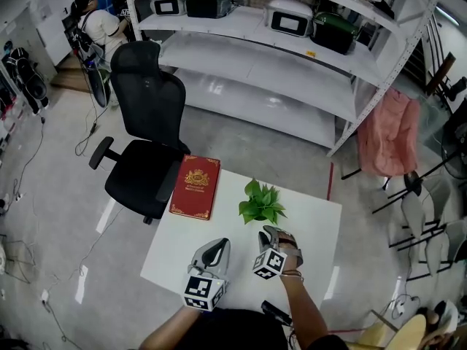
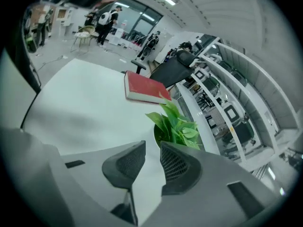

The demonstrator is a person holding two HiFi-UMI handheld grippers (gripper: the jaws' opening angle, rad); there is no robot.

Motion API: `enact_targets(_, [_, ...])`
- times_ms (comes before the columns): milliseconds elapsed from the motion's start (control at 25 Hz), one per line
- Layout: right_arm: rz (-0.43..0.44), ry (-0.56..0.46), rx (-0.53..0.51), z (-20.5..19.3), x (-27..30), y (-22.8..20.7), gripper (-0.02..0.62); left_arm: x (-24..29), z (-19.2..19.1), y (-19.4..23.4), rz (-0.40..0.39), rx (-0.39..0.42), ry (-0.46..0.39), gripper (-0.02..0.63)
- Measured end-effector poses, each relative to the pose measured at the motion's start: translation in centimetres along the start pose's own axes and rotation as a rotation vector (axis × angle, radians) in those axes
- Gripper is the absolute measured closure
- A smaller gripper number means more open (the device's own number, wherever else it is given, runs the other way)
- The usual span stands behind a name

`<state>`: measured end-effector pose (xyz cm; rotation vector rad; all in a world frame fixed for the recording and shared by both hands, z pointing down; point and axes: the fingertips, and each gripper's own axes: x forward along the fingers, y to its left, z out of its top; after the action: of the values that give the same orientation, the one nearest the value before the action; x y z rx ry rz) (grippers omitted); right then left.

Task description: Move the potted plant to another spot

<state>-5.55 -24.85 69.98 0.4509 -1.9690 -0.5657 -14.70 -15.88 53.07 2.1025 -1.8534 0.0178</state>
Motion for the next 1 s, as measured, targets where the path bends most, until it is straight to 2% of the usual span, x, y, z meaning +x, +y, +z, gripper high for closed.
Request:
enact_targets(160, [-0.003,-0.11,0.323,0.5,-3.2,-0.7,0.511,-1.5,0.4,-1.1,-0.007,-0.005,-0.016,0.589])
enact_targets(400, [-0.044,-0.193,0.589,-0.3,-8.4,-0.8,0.511,-4.3,0.4,-3.6,-0.017,0.012,-0.036,0.589])
enact_targets(720, [-0.088,-0.314,0.855,-1.5,-15.8,1.4,0.543,-9.0,-1.5,-7.6,-0.016,0.02,-0.022,0.589])
enact_targets(1000, [-0.117,-0.397,0.975,-1.7,-21.2,2.6,0.557,-11.8,-3.4,-8.9,0.012,0.027,0.0,0.589])
